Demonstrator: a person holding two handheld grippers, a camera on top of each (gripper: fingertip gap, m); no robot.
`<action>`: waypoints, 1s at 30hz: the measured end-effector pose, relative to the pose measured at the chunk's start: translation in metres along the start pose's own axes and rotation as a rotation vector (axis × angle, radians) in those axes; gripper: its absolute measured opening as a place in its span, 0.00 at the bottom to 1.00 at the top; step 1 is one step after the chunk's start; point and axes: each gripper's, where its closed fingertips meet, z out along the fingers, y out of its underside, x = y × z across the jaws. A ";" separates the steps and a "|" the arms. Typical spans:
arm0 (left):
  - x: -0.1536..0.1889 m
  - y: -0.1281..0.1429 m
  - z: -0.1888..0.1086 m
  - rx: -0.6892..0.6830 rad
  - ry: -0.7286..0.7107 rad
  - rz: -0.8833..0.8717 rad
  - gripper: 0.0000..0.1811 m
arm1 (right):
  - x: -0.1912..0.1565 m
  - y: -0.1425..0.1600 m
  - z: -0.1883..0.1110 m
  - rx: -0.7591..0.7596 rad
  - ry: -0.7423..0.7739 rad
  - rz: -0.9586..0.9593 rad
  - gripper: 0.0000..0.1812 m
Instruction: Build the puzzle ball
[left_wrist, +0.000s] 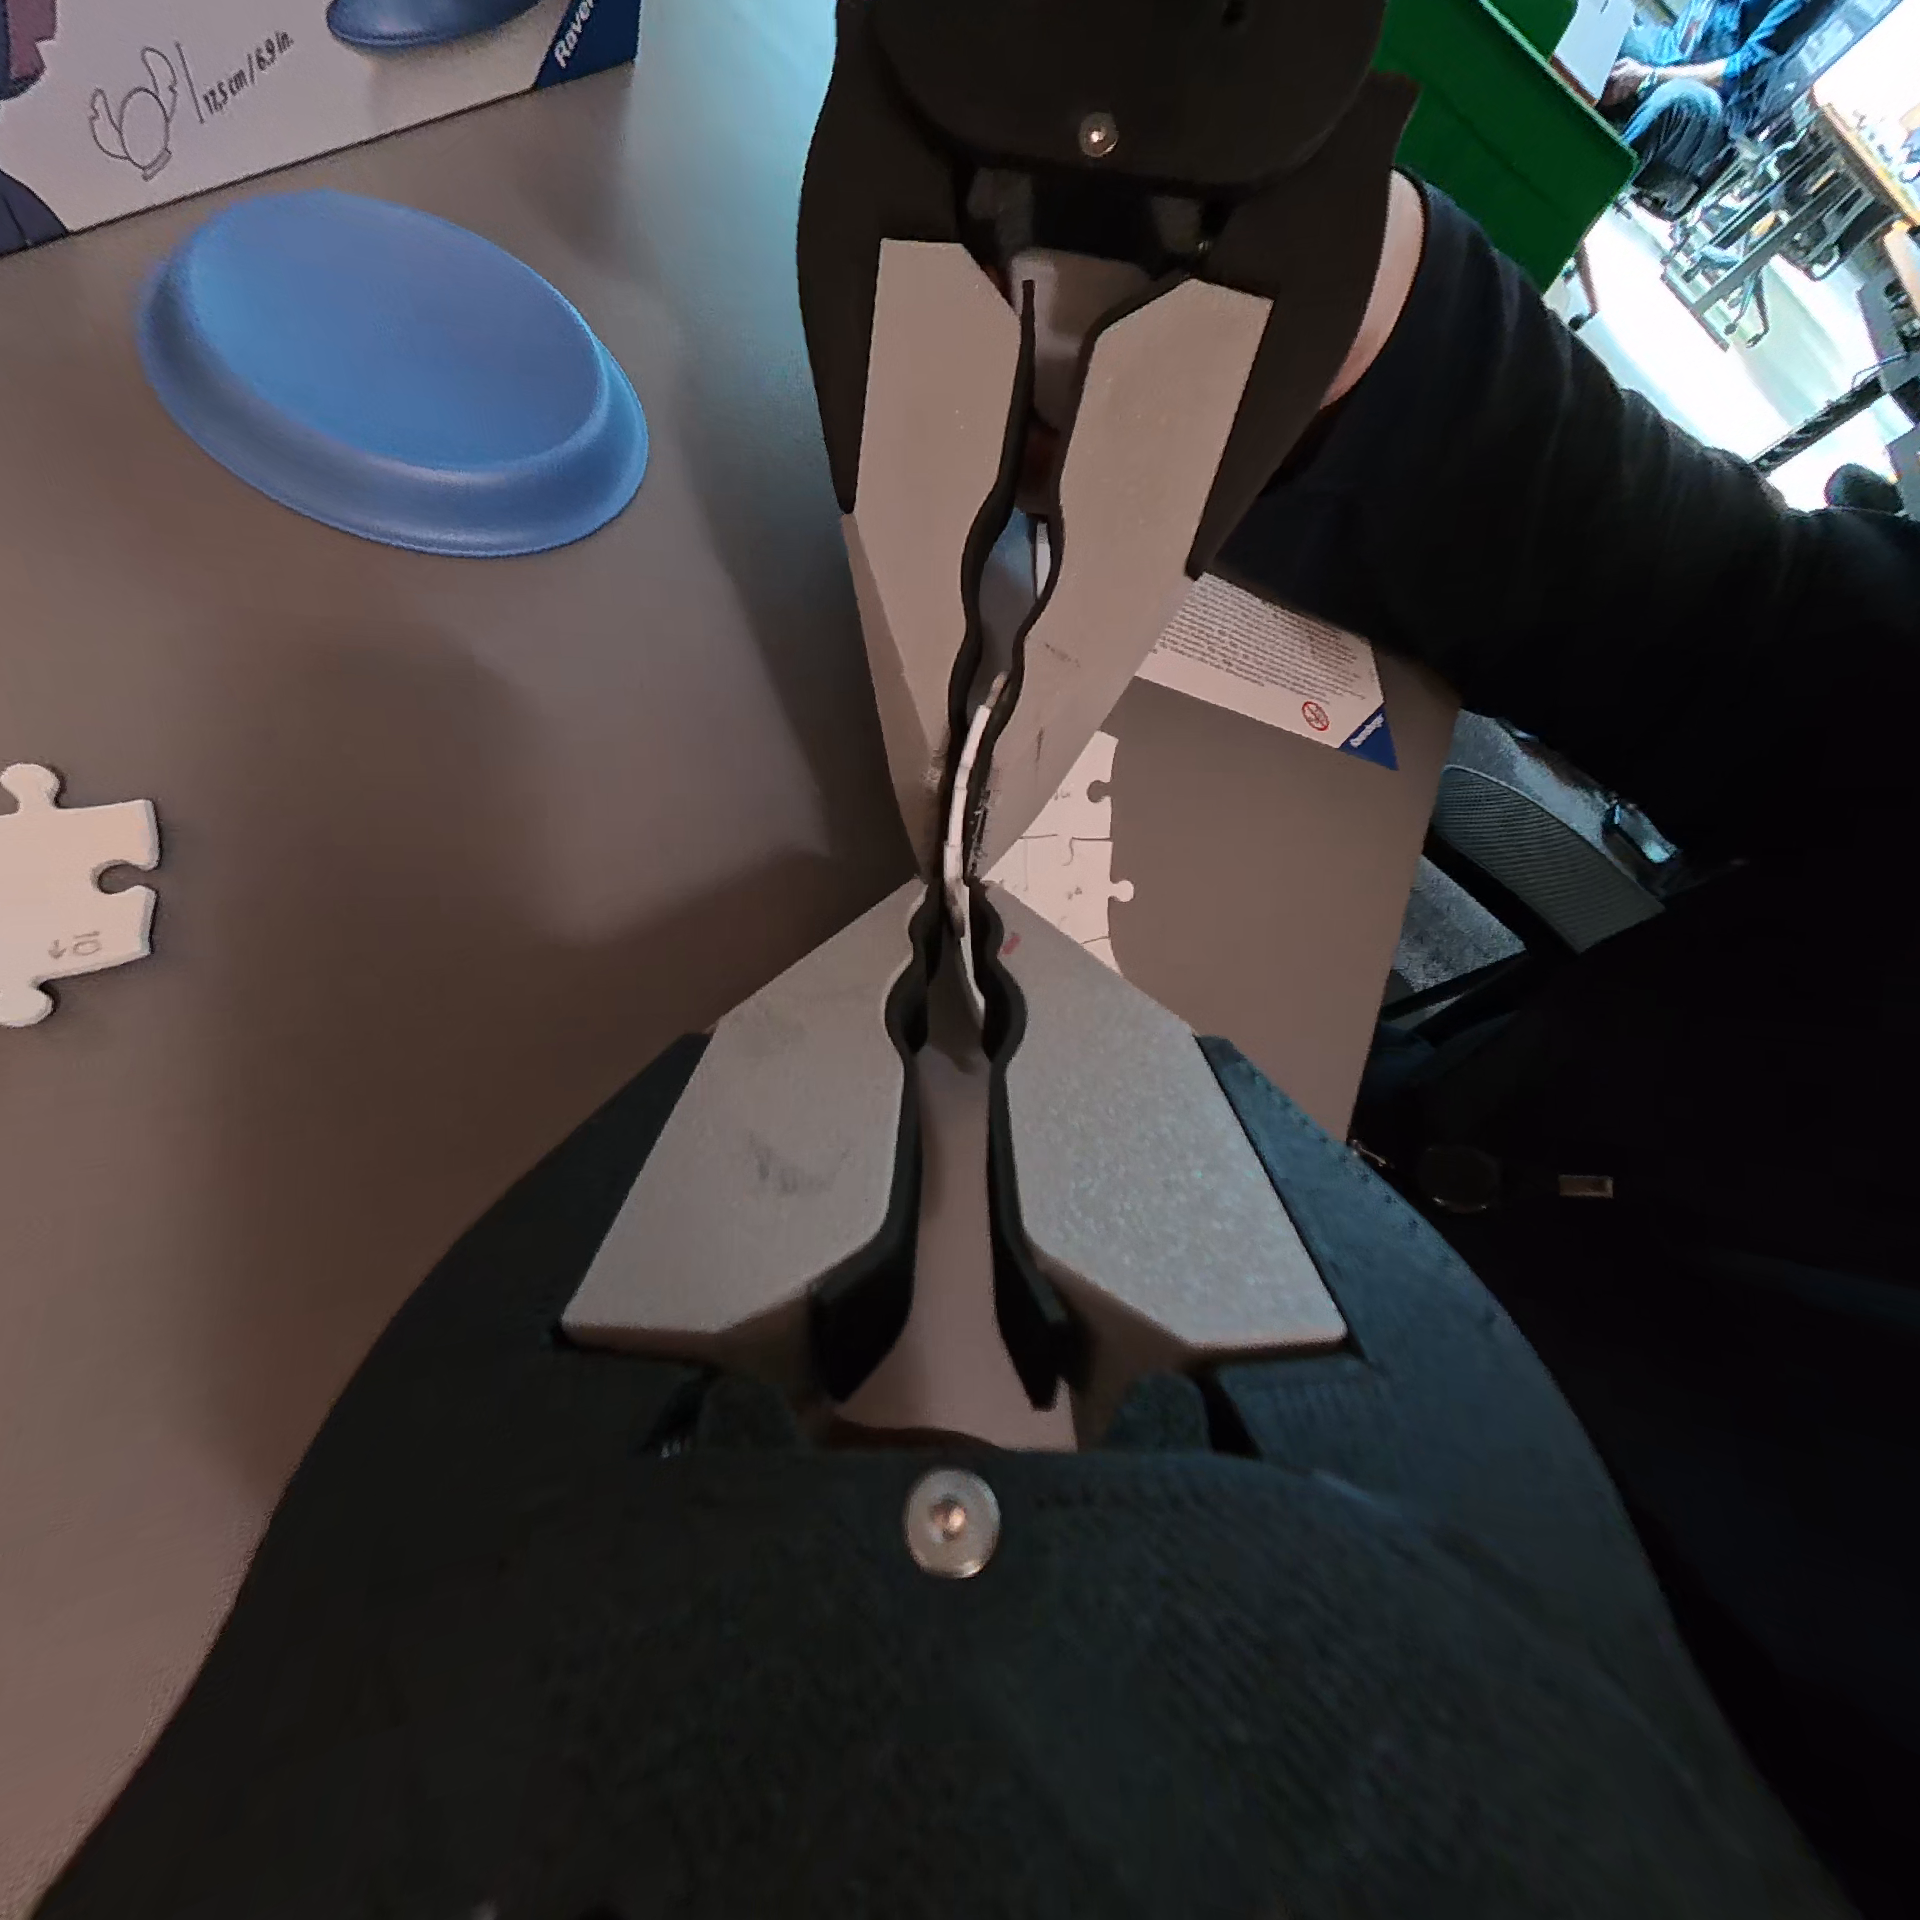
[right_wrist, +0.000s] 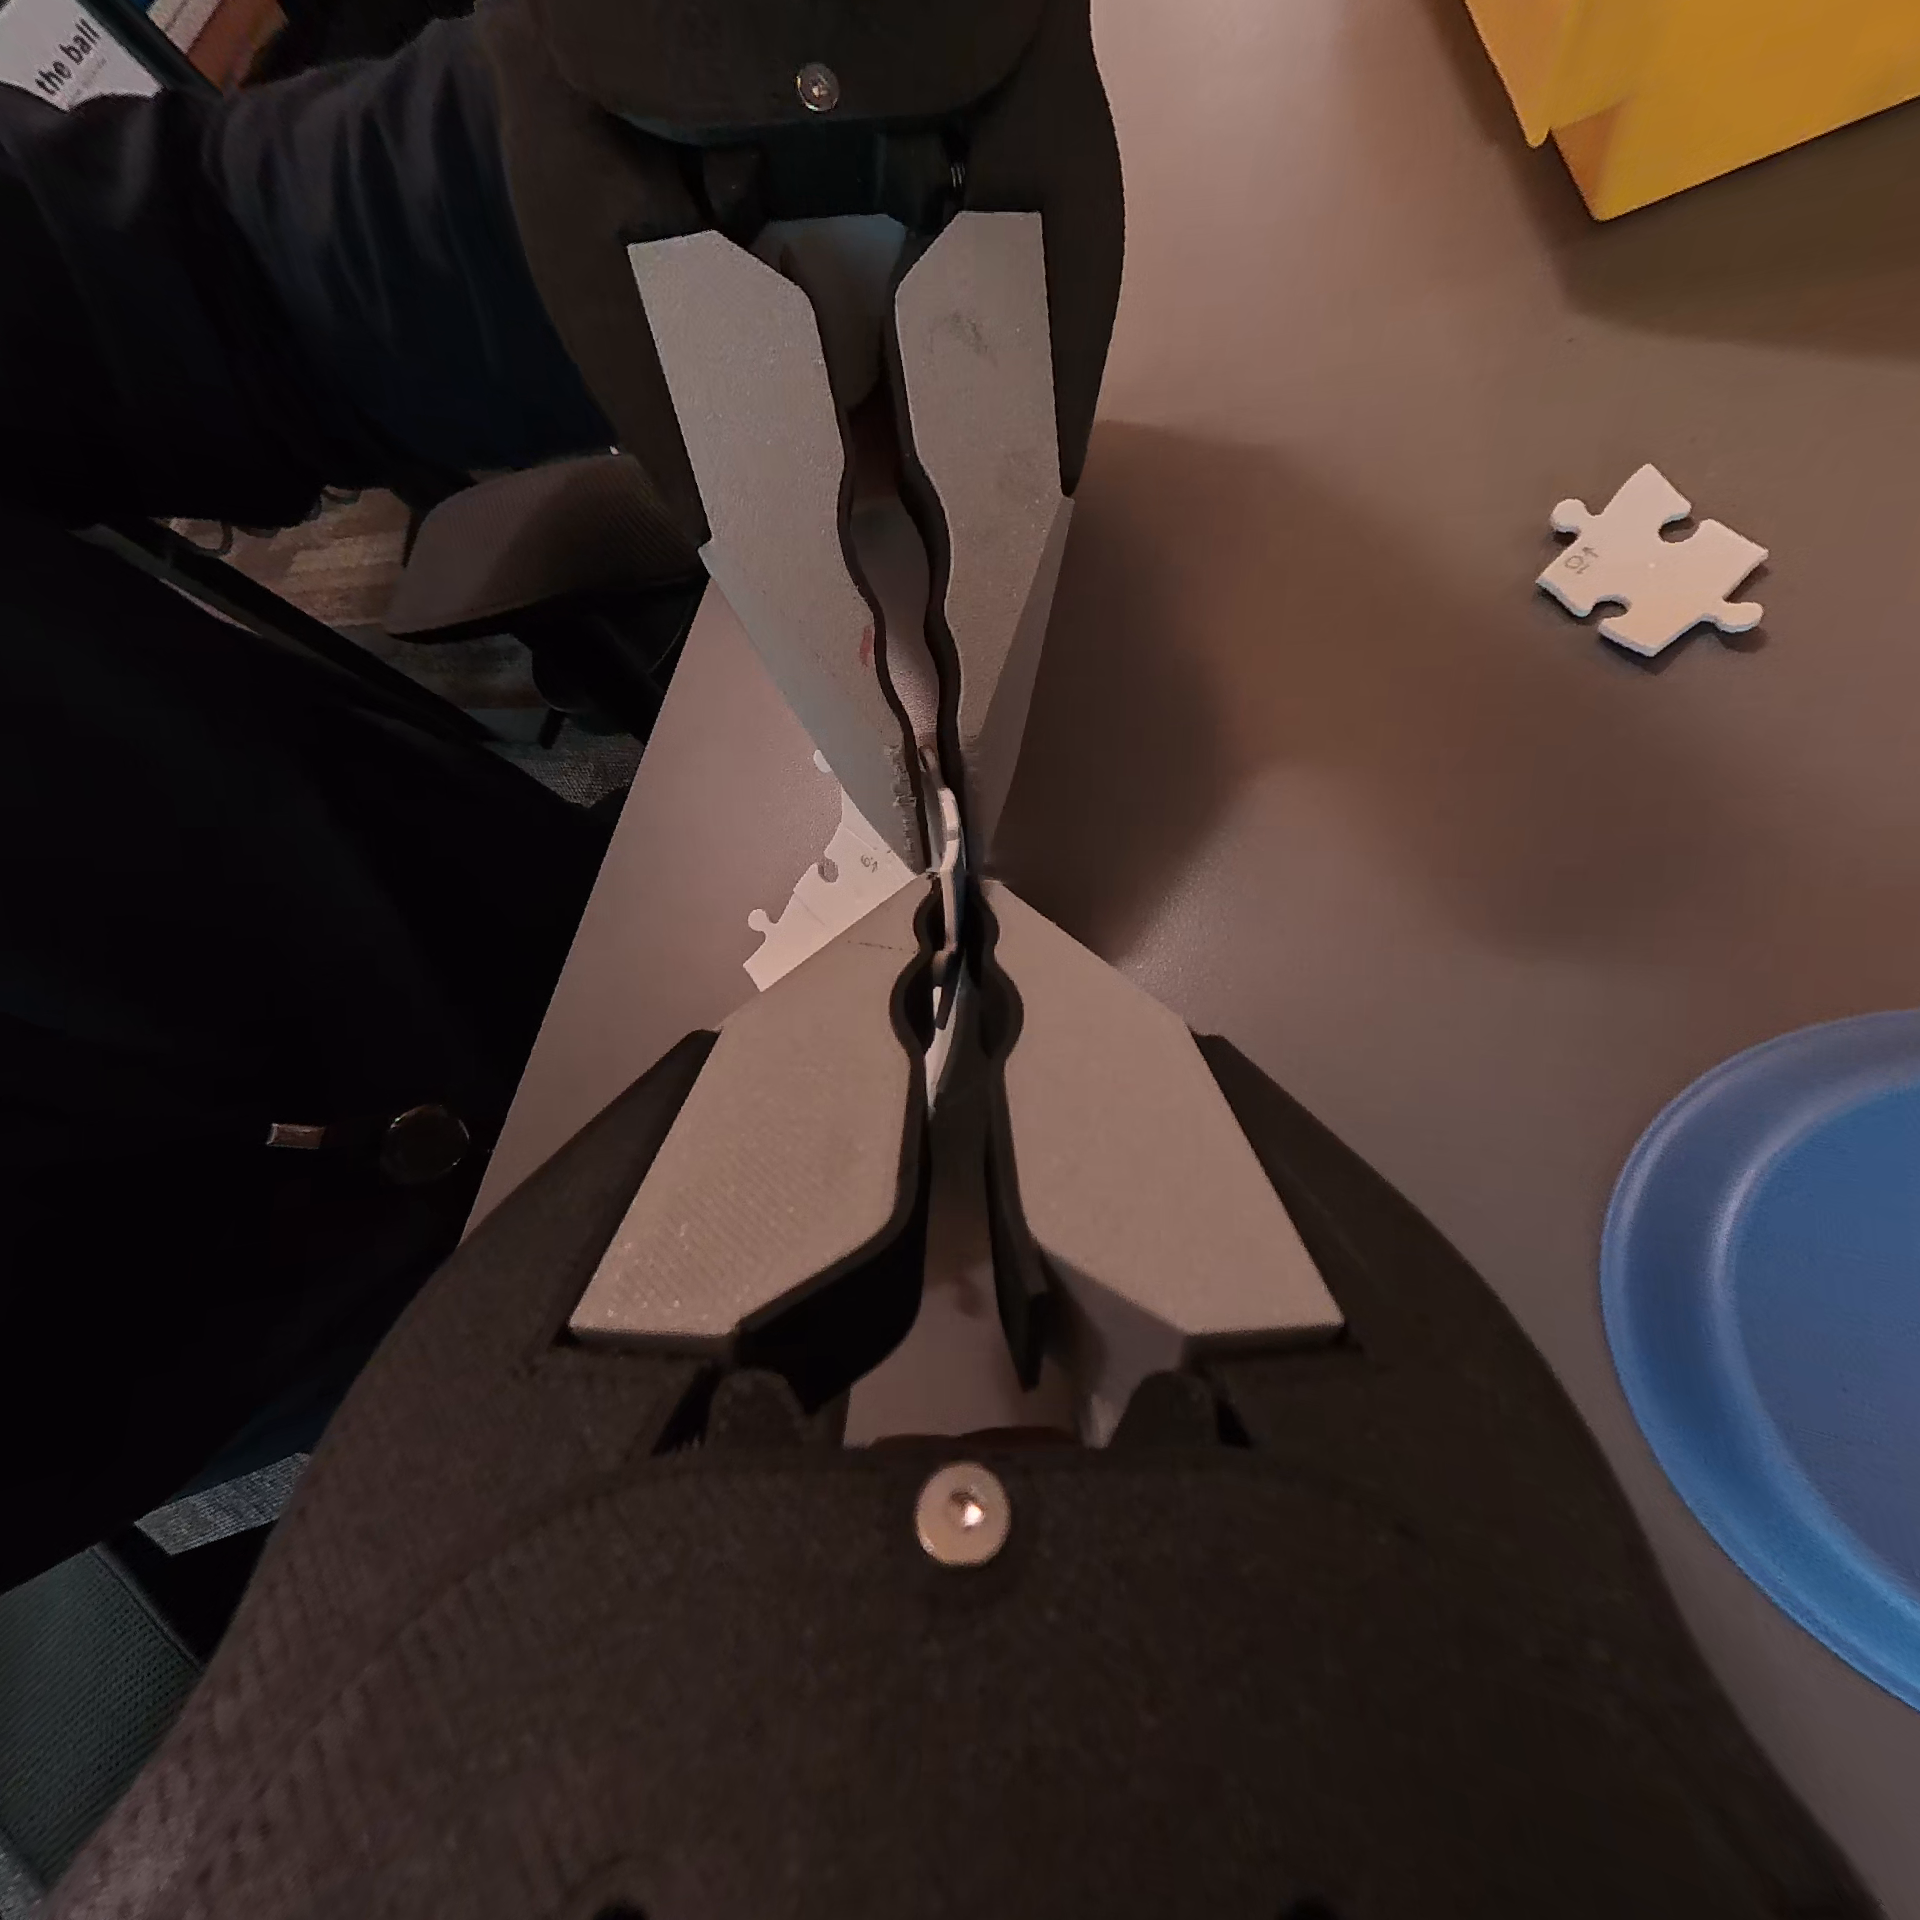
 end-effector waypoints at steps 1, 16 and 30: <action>0.000 0.000 0.000 0.005 0.005 -0.009 0.01 | 0.000 0.000 0.000 0.001 0.001 0.000 0.00; -0.002 -0.007 -0.001 0.049 -0.021 -0.048 0.00 | 0.001 0.001 0.001 -0.006 -0.001 0.005 0.00; -0.001 -0.004 0.001 0.007 -0.065 -0.023 0.01 | -0.001 0.003 0.001 -0.014 -0.006 0.003 0.00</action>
